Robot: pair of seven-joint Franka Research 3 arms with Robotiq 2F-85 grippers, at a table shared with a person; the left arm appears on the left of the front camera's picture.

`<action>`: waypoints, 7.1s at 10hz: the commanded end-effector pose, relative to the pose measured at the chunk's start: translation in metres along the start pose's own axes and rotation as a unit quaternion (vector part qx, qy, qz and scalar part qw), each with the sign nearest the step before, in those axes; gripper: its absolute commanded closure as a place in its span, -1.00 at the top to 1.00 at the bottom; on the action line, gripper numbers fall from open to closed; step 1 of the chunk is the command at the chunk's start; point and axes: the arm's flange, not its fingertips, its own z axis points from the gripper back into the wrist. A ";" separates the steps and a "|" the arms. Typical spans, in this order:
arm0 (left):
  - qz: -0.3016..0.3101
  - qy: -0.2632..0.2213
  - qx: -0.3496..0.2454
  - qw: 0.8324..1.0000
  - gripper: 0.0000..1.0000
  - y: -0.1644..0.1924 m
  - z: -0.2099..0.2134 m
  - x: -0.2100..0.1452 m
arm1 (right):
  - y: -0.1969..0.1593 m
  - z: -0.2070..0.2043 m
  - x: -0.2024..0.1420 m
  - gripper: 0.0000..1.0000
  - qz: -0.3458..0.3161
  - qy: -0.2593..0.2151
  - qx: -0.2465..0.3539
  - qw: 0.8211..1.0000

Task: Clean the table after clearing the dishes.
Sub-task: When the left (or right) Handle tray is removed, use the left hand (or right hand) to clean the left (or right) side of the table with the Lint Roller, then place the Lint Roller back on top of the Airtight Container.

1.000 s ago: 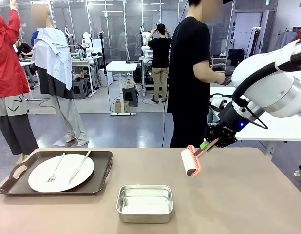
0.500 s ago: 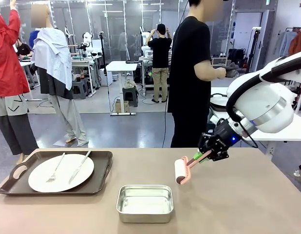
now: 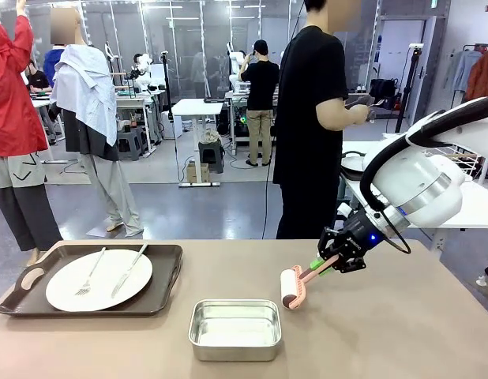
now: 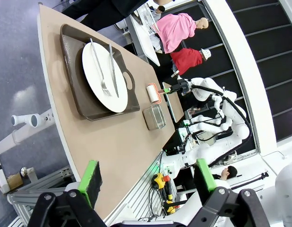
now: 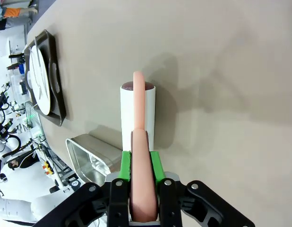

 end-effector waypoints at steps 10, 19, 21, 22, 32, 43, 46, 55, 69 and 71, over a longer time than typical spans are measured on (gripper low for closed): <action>-0.003 0.001 0.009 1.000 1.00 -0.001 0.001 -0.005 | -0.133 0.077 0.009 -0.59 0.035 -0.028 -0.095 0.994; -0.003 0.001 0.009 1.000 1.00 -0.001 0.001 -0.005 | -0.117 0.157 -0.008 -0.59 0.002 -0.011 -0.310 0.951; -0.003 0.001 0.009 1.000 1.00 -0.001 0.001 -0.005 | -0.110 0.163 -0.005 -0.59 -0.001 -0.011 -0.335 0.942; -0.003 0.001 0.009 1.000 1.00 -0.001 0.001 -0.005 | -0.107 0.168 -0.006 -0.59 -0.003 -0.013 -0.340 0.940; -0.003 0.001 0.009 1.000 1.00 -0.001 0.001 -0.005 | -0.047 0.220 -0.052 -0.59 0.055 -0.067 -0.327 0.941; -0.003 0.001 0.009 1.000 1.00 -0.001 0.001 -0.005 | -0.047 0.228 -0.043 -0.59 0.045 -0.068 -0.317 0.945; -0.003 0.001 0.009 1.000 1.00 -0.001 0.001 -0.005 | -0.047 0.228 -0.043 -0.59 0.045 -0.068 -0.317 0.945; -0.003 0.001 0.009 1.000 1.00 -0.001 0.001 -0.005 | 0.202 0.081 -0.119 -0.59 0.482 0.031 -0.347 0.804; -0.003 0.001 0.009 1.000 1.00 -0.001 0.001 -0.005 | 0.303 -0.037 -0.195 -0.59 0.711 0.202 -0.329 0.588; -0.003 0.001 0.009 1.000 1.00 -0.001 0.001 -0.005 | 0.311 -0.054 -0.186 -0.59 0.719 0.213 -0.299 0.590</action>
